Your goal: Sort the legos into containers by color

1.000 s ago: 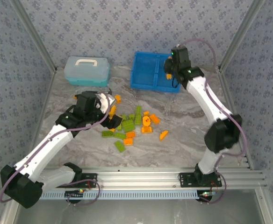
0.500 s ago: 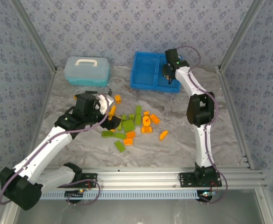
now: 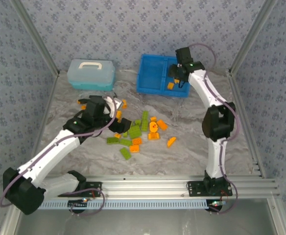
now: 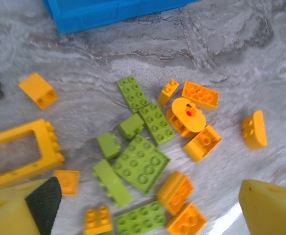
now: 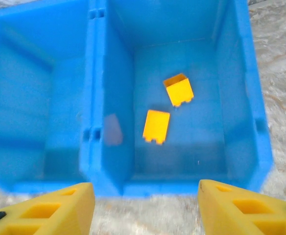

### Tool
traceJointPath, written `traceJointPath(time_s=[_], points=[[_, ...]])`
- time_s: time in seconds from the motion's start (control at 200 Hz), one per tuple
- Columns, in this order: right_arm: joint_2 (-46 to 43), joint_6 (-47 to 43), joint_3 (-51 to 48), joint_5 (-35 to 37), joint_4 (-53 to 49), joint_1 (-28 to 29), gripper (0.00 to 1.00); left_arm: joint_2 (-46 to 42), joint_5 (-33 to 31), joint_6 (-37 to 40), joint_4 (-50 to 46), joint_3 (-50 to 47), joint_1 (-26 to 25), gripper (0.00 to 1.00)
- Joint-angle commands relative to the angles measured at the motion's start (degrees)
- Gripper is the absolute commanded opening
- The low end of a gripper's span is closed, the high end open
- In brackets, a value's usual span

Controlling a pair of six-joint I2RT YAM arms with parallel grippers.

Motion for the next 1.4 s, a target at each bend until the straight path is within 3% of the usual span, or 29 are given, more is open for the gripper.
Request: traceJointPath(time_s=[0.0, 0.11, 0.23, 0.465, 0.625, 0.954, 1.204, 1.394], points=[[-12.97, -1.60, -12.45, -2.15, 3.80, 2.05, 0.64, 6.30, -8.09, -16.60, -0.01, 6.51, -5.40, 0.91], [-26.21, -3.24, -28.86, -5.03, 8.31, 3.56, 0.75, 14.21, -8.65, -19.57, 1.08, 10.36, -10.60, 0.89], [-38.24, -4.12, -40.66, -4.24, 8.22, 4.72, 0.85, 24.10, -5.16, -17.57, 0.17, 15.92, -11.97, 0.87], [-52.56, -4.29, -51.96, -0.41, 3.28, 4.28, 0.90, 42.03, -5.16, 1.84, -8.07, 29.35, -11.70, 0.75], [-54.59, -5.07, -52.11, -0.11, 0.02, 2.88, 0.91, 50.39, -5.44, 9.27, -11.16, 37.39, -10.62, 0.73], [-55.28, -5.35, -51.69, -0.68, -1.71, 2.09, 0.92, 58.99, -3.57, 11.83, -11.16, 44.25, -8.37, 0.65], [-55.61, -4.50, -51.82, -0.12, -1.77, 1.67, 0.93, 61.23, -1.82, 11.36, -11.31, 44.32, -8.29, 0.38], [-55.99, -3.64, -50.82, 0.10, -2.55, 1.56, 0.93, 60.10, -0.51, 9.54, -10.29, 44.75, -8.18, 0.28]])
